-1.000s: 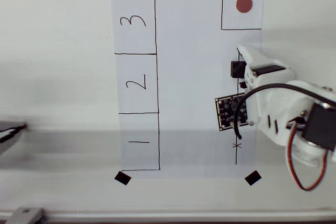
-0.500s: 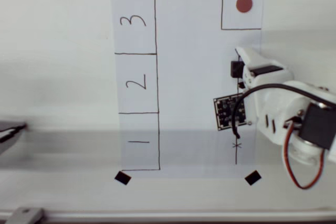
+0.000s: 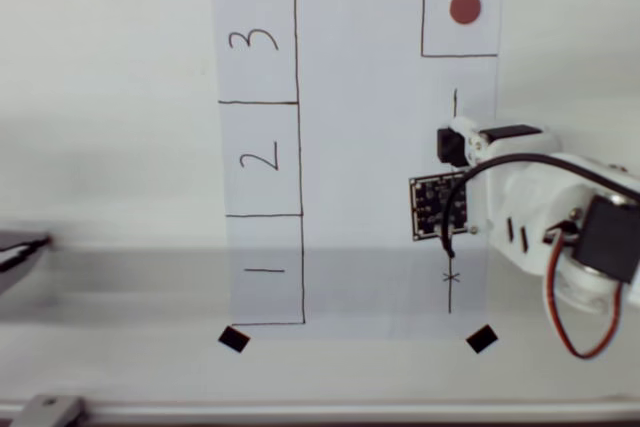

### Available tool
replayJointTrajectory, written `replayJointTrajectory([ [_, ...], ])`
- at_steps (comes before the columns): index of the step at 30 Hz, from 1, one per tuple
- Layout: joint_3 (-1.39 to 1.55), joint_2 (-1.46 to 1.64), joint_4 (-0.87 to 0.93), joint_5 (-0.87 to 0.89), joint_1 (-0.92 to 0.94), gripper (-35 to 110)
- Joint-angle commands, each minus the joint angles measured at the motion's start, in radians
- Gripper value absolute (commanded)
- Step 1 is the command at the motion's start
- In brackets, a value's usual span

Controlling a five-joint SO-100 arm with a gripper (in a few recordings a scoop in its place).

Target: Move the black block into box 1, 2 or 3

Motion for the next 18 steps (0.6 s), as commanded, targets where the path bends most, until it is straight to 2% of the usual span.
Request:
replayJointTrajectory([
  [1, -0.06, 0.021, -0.009, 0.037, -0.018, 0],
  [6, -0.13, 0.021, -0.006, 0.144, -0.055, 0],
  [18, -0.336, -0.067, -0.005, 0.261, -0.123, 0],
])
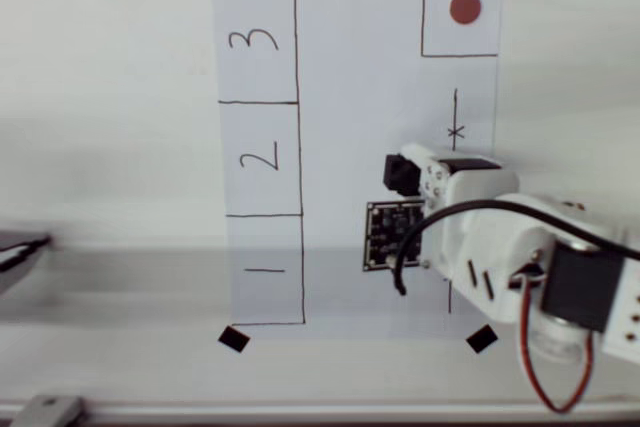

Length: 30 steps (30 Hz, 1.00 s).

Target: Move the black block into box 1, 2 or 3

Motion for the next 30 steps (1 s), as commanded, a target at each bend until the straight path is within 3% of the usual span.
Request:
replayJointTrajectory([
  [1, -0.149, -0.014, 0.005, 0.02, -0.018, 0],
  [30, -0.793, -0.492, 0.002, 0.077, -0.025, 0],
])
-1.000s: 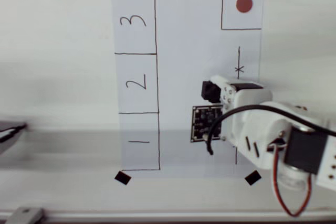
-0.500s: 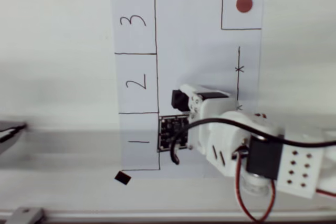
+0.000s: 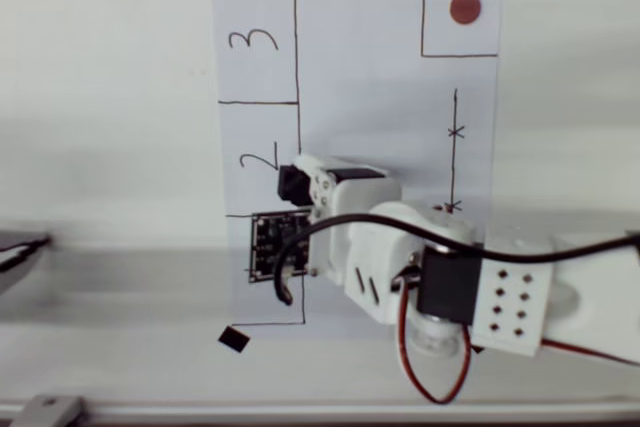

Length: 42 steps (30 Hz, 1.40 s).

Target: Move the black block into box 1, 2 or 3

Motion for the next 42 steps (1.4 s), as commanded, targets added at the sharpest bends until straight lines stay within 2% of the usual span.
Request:
replayJointTrajectory([
  [1, -0.132, 0.0, 0.002, 0.003, 0.015, 0],
  [23, -0.278, -0.146, -0.002, -0.038, 0.04, 1],
  [32, -0.278, -0.146, 0.0, -0.037, 0.041, 26],
  [42, -0.153, -0.046, 0.0, -0.04, 0.031, 26],
])
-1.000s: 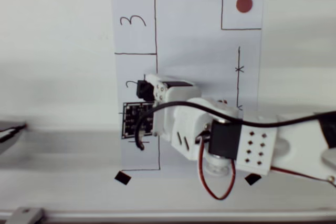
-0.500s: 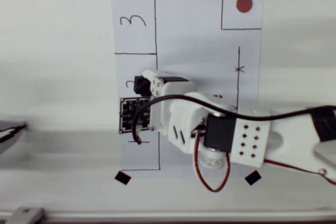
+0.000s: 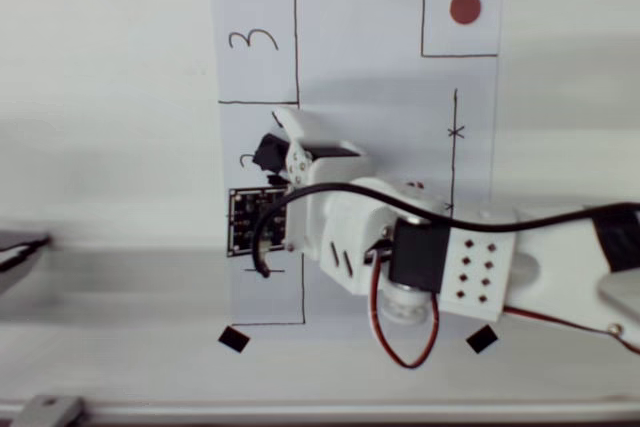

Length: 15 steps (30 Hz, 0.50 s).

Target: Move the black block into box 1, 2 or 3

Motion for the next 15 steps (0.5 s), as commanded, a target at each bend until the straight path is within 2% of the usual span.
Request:
replayJointTrajectory([
  [1, 0.066, 0.152, 0.0, -0.015, 0.003, 26],
  [15, 0.434, 0.488, 0.0, 0.003, -0.043, 26],
])
